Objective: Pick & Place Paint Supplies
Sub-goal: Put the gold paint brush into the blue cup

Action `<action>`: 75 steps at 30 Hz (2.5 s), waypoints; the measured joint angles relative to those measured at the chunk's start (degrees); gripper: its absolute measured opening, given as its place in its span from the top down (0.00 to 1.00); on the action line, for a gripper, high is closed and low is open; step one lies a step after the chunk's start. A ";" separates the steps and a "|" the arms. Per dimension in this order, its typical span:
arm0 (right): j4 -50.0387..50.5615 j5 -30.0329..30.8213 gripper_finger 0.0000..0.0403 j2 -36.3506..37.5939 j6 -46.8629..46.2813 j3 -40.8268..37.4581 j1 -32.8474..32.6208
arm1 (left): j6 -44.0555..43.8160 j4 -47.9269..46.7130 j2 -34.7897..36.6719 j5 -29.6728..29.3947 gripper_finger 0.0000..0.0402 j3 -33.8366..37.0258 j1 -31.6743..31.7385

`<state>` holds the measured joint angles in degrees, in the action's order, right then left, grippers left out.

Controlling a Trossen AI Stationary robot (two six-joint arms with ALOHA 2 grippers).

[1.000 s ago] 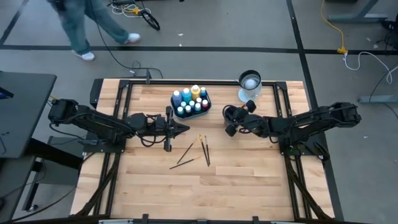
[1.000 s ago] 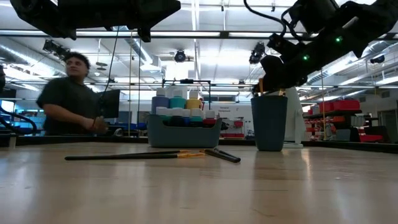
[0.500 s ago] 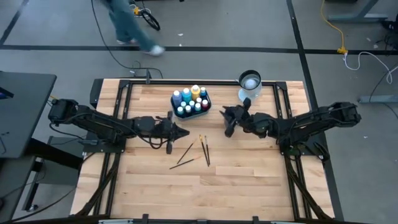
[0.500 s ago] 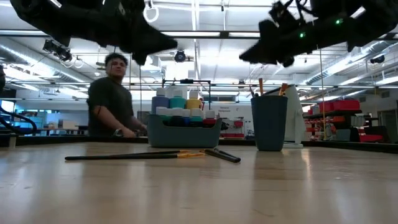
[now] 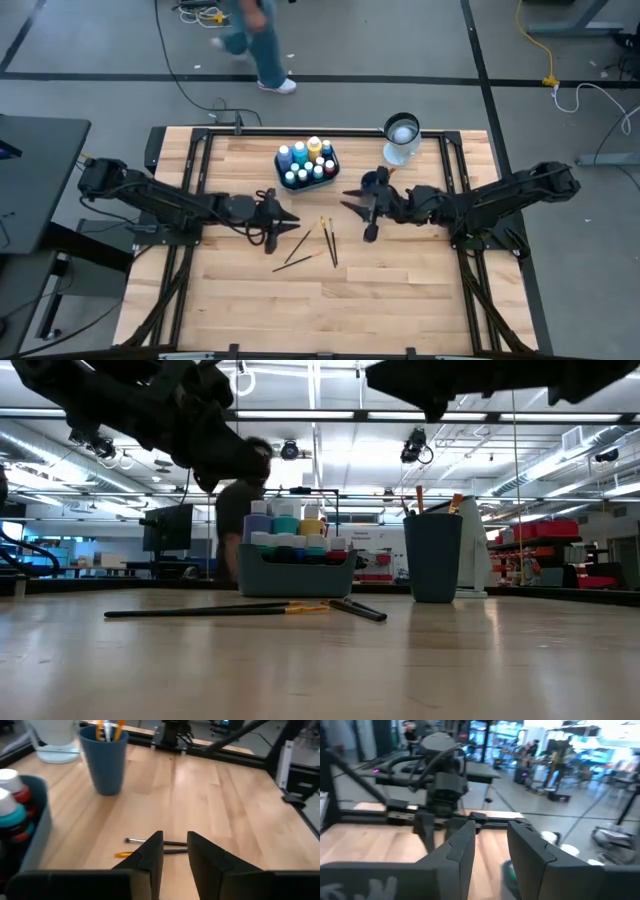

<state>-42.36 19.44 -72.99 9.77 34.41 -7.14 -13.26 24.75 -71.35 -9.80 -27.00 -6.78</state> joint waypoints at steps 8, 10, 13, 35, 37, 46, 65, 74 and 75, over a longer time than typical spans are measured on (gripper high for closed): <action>6.38 -2.86 0.71 -3.56 0.63 6.99 -3.63 | -2.26 -0.07 0.00 -0.03 0.75 0.00 -4.43; 6.65 -4.91 0.71 -5.39 1.47 8.48 -4.23 | -3.43 -0.16 0.00 -0.04 0.75 0.00 -5.66; 7.47 -8.66 0.71 -8.92 1.70 11.23 -4.88 | -5.44 -1.66 0.00 -0.22 0.75 -0.02 -7.63; 32.64 -13.07 0.71 -36.31 -11.09 29.76 -10.77 | -7.62 -10.41 0.00 -3.64 0.75 0.00 -15.79; 33.85 -12.95 0.71 -37.59 -11.16 29.76 -10.74 | -7.59 -10.33 0.00 -3.67 0.75 0.00 -15.83; 34.05 -6.89 0.66 -40.85 -11.05 29.76 -9.78 | -7.60 -10.35 0.00 -3.56 0.75 0.00 -15.81; 42.83 -9.44 0.66 -42.82 -16.72 29.73 -4.50 | -7.56 -10.29 0.00 -3.61 0.75 0.00 -15.79; 44.08 -10.38 0.95 -42.61 -14.34 29.74 -4.48 | -7.56 -10.32 0.00 -3.67 0.75 0.00 -15.79; 44.13 -10.79 0.97 -42.58 -13.54 29.73 -4.47 | -7.56 -10.29 0.00 -3.67 0.75 0.00 -15.79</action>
<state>1.77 8.65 -115.57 -3.77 64.14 -11.62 -20.82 14.46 -71.35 -13.47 -27.00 -22.57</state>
